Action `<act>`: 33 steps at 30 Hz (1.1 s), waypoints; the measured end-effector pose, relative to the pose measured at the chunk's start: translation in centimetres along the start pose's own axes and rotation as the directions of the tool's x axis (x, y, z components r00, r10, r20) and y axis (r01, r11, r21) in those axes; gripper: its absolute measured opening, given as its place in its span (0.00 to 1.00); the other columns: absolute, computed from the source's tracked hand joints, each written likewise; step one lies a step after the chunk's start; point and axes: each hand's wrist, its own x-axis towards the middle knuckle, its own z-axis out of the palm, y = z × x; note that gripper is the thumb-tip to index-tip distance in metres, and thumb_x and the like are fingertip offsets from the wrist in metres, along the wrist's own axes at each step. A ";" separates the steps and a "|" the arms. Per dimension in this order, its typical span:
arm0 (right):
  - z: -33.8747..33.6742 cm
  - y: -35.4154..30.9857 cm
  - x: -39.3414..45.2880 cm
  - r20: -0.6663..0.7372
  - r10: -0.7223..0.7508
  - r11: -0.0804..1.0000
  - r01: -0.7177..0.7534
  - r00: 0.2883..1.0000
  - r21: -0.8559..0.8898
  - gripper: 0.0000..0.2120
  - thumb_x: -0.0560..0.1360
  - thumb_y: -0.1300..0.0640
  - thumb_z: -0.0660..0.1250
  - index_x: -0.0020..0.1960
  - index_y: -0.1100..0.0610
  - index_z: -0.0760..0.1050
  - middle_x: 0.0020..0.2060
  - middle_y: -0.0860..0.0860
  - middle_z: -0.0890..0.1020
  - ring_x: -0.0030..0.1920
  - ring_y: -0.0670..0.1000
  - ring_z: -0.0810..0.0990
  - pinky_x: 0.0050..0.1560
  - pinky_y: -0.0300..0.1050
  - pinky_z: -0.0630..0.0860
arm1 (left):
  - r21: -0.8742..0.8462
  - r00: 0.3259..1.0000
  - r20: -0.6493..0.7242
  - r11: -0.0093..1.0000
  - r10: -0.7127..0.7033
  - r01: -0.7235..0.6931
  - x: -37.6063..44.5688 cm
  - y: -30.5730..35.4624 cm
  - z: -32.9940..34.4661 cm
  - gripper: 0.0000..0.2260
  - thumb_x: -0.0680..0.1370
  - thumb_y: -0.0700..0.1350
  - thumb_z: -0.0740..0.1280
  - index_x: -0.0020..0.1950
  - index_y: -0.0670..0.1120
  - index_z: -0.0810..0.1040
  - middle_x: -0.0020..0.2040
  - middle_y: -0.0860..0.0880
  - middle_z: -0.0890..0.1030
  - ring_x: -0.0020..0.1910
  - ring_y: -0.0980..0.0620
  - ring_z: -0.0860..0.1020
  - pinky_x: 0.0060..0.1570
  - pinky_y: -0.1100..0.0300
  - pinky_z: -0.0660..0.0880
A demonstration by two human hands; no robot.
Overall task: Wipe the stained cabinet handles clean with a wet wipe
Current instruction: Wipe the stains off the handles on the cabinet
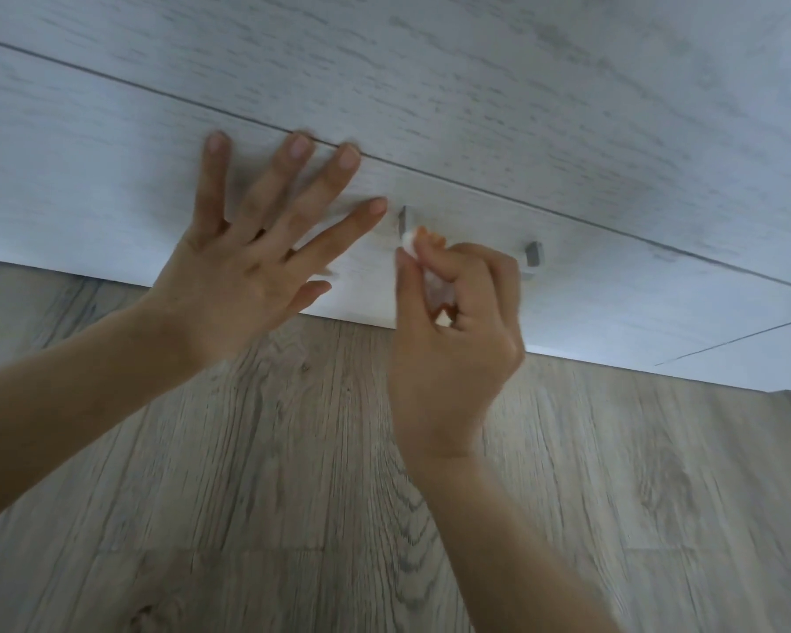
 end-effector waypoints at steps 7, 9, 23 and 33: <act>-1.1 0.9 0.5 -0.057 0.108 0.993 -0.105 0.993 0.053 0.04 0.69 0.66 0.73 0.44 0.63 0.80 0.39 0.54 0.78 0.38 0.41 0.74 0.40 0.28 0.71 | -0.035 1.000 -0.002 0.999 0.012 -0.012 -0.3 -0.3 0.0 0.38 0.76 0.56 0.68 0.79 0.47 0.52 0.79 0.43 0.41 0.77 0.43 0.38 0.69 0.33 0.45; -1.9 1.4 0.9 -0.095 0.190 0.980 -0.183 0.977 0.081 0.04 0.70 0.64 0.72 0.45 0.61 0.80 0.40 0.49 0.77 0.40 0.39 0.75 0.41 0.28 0.72 | -0.045 1.000 -0.009 0.999 0.012 -0.012 -0.4 -0.4 0.0 0.37 0.77 0.55 0.68 0.79 0.47 0.52 0.79 0.43 0.41 0.77 0.43 0.38 0.71 0.37 0.39; -4.2 1.7 3.8 -0.041 0.614 0.747 -0.563 0.788 0.355 0.06 0.74 0.58 0.70 0.49 0.58 0.81 0.44 0.49 0.85 0.46 0.41 0.82 0.50 0.38 0.79 | -0.054 1.000 0.010 0.998 0.010 -0.009 -0.2 -0.3 -0.4 0.38 0.76 0.56 0.68 0.80 0.47 0.51 0.78 0.43 0.40 0.76 0.43 0.37 0.70 0.37 0.38; -2.7 -2.5 0.9 0.085 0.606 0.726 -0.594 0.791 0.346 0.04 0.70 0.59 0.73 0.45 0.55 0.82 0.39 0.46 0.85 0.43 0.43 0.84 0.47 0.34 0.79 | -0.046 1.000 0.008 0.999 0.019 -0.018 -0.2 -0.5 -0.8 0.38 0.77 0.54 0.67 0.80 0.47 0.50 0.78 0.44 0.40 0.77 0.44 0.39 0.72 0.39 0.40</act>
